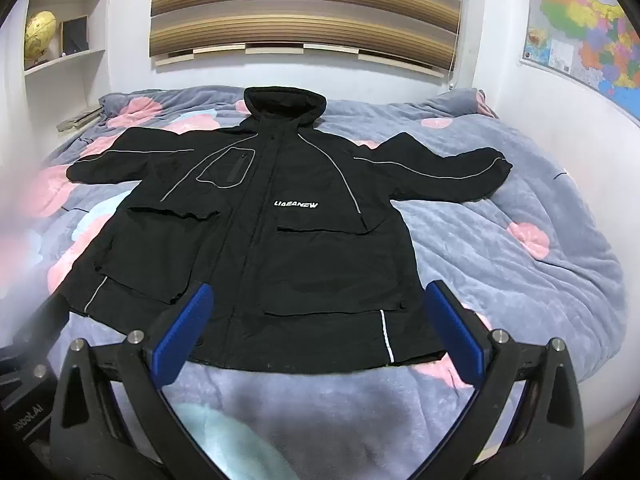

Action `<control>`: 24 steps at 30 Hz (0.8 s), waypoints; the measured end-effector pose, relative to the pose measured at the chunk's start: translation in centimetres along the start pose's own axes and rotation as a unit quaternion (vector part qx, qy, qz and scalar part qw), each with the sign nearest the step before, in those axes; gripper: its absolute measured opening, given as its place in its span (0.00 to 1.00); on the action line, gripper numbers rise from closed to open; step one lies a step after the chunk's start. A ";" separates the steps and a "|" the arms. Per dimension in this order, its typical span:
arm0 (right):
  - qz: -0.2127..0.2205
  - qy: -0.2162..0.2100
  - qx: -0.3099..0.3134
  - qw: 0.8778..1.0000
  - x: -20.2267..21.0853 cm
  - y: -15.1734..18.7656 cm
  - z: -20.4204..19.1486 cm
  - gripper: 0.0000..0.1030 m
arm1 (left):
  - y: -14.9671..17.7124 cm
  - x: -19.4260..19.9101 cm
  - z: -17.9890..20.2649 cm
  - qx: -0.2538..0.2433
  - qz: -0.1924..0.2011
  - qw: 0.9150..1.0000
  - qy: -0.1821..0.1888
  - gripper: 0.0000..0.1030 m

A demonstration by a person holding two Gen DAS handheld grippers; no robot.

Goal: Fold large clothes

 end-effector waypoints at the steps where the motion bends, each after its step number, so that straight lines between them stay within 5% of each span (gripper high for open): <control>1: 0.000 0.000 0.000 1.000 0.0 0.0 0.0 1.00 | 0.0 0.0 0.1 -0.001 -0.001 1.000 -0.003 0.99; 7: 0.001 -0.001 0.000 1.000 -0.3 0.2 0.0 1.00 | -0.3 -0.4 -0.8 0.024 -0.012 0.999 0.039 0.99; 24: -0.002 -0.001 -0.009 1.000 0.1 0.3 0.5 1.00 | 0.7 -0.7 0.7 0.030 -0.018 0.997 0.067 0.99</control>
Point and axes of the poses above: each gripper's, at about its wrist camera, not at the fingertips, and x roughly against the way its jaws point, z to its right, y to its underside, the point moved 7 cm from there along -x, roughly the way its jaws point, and after that the axes turned 3 degrees about -y, right-handed, at the moved point
